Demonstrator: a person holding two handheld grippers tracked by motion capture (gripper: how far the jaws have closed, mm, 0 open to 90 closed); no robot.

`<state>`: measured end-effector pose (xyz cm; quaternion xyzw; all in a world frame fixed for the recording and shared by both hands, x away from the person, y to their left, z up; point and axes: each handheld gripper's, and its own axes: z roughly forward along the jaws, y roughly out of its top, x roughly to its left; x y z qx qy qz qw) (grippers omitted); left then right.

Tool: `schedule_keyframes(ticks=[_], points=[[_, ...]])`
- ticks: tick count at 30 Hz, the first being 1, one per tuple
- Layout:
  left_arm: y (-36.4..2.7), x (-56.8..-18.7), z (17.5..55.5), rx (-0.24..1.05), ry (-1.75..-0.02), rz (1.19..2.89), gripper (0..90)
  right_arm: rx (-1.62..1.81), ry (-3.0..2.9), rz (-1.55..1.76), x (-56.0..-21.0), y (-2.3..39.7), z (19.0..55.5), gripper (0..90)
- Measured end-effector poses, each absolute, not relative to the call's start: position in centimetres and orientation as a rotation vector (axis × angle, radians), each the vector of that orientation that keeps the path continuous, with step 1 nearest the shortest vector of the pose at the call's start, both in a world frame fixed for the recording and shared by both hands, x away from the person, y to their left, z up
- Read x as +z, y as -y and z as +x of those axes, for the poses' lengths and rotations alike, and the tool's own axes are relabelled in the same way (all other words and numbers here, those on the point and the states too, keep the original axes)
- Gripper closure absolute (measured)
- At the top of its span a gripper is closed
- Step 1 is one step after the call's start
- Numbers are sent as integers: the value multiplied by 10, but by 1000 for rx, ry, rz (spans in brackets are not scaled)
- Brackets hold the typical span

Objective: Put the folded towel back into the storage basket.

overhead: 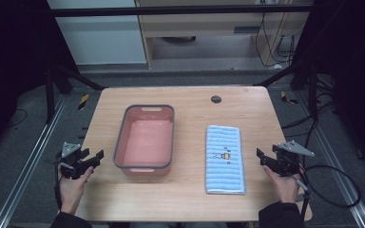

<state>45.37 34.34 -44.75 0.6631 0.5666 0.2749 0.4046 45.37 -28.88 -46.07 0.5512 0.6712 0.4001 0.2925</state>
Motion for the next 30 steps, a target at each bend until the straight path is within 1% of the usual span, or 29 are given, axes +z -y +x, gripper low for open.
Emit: schedule_keyframes(ticks=[2,4,14,22,30], points=[[-341,-441,450,687,-1407,1662,372,1049,-1790,1450,-458,287,452,324],[-340,-435,448,649,-1383,1639,371,1054,-1787,1445,-454,287,451,324],[-319,-410,435,705,-1277,1634,375,1096,-1799,1435,-444,289,448,321],[-306,-396,427,688,-1216,1622,362,1107,-1806,1415,-438,289,448,325],[-282,-389,419,675,-1134,1658,347,1124,-1839,1403,-434,283,452,332]])
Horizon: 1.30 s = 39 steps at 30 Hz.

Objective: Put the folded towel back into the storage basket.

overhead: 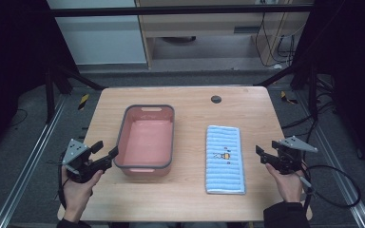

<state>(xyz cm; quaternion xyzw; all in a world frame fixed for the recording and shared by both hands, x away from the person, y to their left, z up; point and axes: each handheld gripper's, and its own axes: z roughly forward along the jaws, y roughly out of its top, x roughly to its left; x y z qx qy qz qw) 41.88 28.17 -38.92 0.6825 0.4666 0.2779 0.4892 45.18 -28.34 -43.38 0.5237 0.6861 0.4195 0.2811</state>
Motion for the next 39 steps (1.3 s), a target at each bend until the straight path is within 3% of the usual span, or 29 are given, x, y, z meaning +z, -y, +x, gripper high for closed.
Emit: schedule_keyframes(ticks=[25,39], points=[[-204,-388,425,630,-986,1758,329,1203,-1872,1348,-402,264,482,349],[-165,-395,431,602,-930,1794,338,1222,-1878,1336,-402,266,493,373]])
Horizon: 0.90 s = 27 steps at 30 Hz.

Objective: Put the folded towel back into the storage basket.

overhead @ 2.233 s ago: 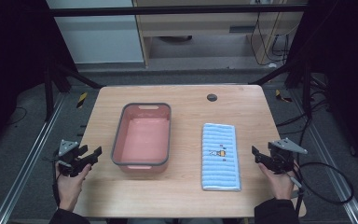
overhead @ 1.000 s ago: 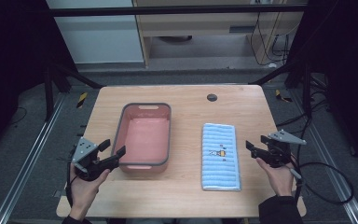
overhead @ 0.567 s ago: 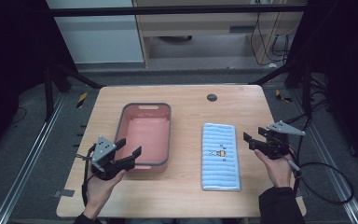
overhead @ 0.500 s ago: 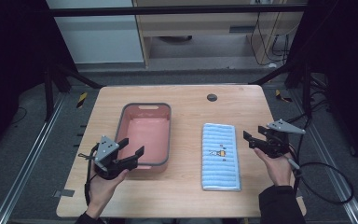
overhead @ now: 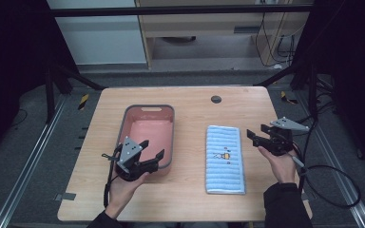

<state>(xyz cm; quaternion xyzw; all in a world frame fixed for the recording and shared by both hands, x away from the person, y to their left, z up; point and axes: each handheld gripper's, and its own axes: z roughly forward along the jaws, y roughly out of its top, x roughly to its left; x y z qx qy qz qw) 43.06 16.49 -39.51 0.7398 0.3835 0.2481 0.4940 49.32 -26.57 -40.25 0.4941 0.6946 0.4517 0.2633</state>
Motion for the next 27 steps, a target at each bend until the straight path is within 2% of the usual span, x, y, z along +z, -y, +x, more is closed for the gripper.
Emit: schedule_keyframes(ticks=[13,27], points=[[-137,-403,432,603,-876,1828,384,1215,-1892,1323,-405,264,503,410],[-93,-415,432,546,-823,1879,415,1200,-1939,1336,-416,262,515,450]])
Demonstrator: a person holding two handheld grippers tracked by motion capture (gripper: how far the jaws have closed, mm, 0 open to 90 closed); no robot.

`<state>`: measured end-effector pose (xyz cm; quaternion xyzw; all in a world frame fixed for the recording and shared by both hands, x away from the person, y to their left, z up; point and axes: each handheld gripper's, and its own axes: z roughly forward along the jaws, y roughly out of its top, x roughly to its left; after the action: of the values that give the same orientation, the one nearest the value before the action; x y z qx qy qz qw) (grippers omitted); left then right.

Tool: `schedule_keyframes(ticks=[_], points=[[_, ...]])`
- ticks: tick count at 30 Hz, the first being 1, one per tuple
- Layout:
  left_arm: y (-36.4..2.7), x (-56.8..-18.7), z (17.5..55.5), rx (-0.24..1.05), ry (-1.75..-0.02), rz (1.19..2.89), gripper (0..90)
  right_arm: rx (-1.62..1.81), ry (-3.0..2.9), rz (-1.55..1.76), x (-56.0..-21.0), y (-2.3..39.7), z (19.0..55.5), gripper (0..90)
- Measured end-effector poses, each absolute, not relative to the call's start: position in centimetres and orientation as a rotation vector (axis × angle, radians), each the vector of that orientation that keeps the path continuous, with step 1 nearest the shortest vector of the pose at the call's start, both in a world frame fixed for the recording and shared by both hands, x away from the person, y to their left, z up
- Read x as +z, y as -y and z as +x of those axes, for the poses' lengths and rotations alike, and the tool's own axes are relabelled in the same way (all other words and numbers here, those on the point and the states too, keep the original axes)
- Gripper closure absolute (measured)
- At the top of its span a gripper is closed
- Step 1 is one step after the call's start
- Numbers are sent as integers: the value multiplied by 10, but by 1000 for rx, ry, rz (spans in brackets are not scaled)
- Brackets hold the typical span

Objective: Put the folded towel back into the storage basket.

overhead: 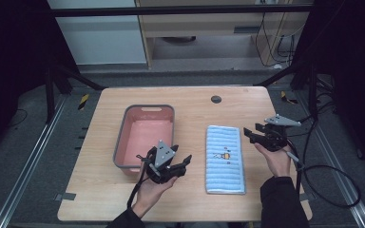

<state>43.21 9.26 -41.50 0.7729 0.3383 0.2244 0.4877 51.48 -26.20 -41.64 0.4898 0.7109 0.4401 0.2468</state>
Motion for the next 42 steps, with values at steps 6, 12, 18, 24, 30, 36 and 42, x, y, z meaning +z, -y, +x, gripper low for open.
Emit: schedule_keyframes(ticks=[6,12,18,24,30,36,42], points=[[-72,-427,434,525,-810,1914,424,1195,-1944,1346,-424,263,520,452],[-59,-438,436,501,-806,1941,434,1187,-1961,1365,-432,264,526,461],[-52,-449,438,489,-808,1969,448,1176,-1978,1385,-442,262,530,466],[-42,-462,441,468,-810,2006,464,1157,-2006,1402,-456,258,538,471],[-35,-470,442,445,-814,2033,477,1129,-2038,1417,-467,252,541,472],[-27,-483,445,406,-829,2053,486,1097,-2058,1429,-476,250,542,473],[-18,-495,448,378,-834,2097,493,1078,-2078,1438,-484,246,546,484]])
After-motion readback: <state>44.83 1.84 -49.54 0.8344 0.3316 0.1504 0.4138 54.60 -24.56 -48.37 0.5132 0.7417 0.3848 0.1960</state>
